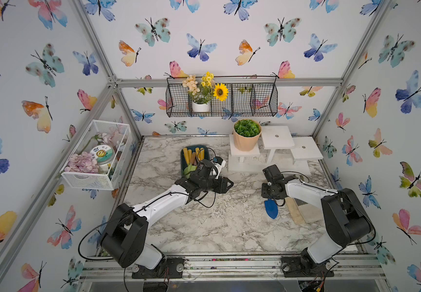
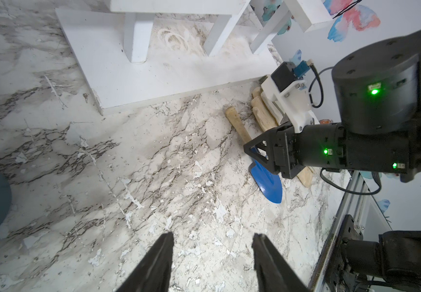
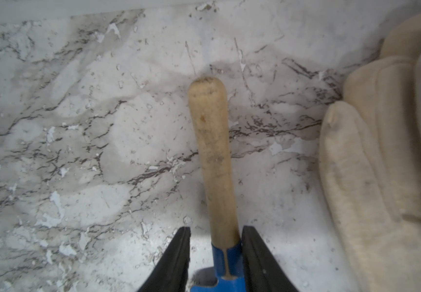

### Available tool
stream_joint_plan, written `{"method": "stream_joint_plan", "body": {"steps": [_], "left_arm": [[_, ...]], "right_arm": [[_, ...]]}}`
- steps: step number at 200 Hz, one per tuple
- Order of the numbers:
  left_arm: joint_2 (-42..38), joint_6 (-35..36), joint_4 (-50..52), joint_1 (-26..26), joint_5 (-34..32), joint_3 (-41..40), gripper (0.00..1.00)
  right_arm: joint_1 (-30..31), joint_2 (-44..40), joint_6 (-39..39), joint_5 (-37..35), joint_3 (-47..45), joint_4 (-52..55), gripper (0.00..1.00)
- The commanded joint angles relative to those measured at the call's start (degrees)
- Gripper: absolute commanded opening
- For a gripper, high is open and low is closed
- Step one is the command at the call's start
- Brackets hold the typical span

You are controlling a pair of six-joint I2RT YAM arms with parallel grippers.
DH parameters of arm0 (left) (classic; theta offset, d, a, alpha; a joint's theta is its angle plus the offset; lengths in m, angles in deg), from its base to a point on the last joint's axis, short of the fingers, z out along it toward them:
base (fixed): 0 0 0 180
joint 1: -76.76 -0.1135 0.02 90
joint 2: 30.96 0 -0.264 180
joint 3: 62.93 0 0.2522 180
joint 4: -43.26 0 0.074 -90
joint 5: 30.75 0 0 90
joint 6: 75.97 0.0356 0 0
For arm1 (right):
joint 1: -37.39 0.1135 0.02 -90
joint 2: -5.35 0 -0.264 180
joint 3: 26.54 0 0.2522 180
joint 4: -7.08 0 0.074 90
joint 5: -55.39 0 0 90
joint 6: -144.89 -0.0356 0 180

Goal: Put the shovel into the storage box
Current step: Pick up the shovel from the center of the board.

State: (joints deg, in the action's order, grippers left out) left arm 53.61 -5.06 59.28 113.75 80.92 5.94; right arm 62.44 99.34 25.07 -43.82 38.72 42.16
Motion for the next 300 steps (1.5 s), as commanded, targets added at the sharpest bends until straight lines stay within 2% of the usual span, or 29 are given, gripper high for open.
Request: {"method": "stream_joint_plan", "body": {"steps": [1,39,74,117,177,199,281,291,300], "left_arm": [[-0.9,0.5,-0.9,0.3,-1.5,-0.6,0.56],[-1.0,0.5,-0.9,0.3,-1.6,-0.5,0.56],[-1.1,0.5,-0.8,0.2,-1.8,-0.6,0.55],[-1.4,0.4,-0.8,0.3,-2.2,-0.8,0.55],[-1.9,-0.3,-1.0,0.3,-2.8,-0.5,0.55],[-2.7,-1.3,-1.5,-0.2,-2.9,-0.8,0.55],[-7.1,-7.3,-6.4,-5.7,1.8,-2.9,0.56],[-7.2,-8.1,-6.9,-6.0,2.6,-3.1,0.64],[-7.2,-8.5,-7.7,-6.3,3.9,-3.4,0.64]], "right_arm": [[-0.3,1.0,0.6,0.1,0.2,-0.8,0.37],[-0.3,1.4,0.7,0.3,-0.4,-1.3,0.36],[-0.3,1.8,0.5,2.3,-1.6,-2.2,0.29],[-0.3,1.9,0.4,2.8,-2.3,-2.5,0.26],[-0.3,1.9,1.1,3.8,-2.7,-2.9,0.12],[-0.3,-0.6,1.7,4.7,-3.5,-3.7,0.1],[1.4,-13.8,4.7,18.1,-6.6,-11.3,0.09],[2.0,-15.1,5.2,20.0,-6.4,-12.2,0.09],[2.5,-16.2,5.5,21.9,-6.3,-13.3,0.09]]}}
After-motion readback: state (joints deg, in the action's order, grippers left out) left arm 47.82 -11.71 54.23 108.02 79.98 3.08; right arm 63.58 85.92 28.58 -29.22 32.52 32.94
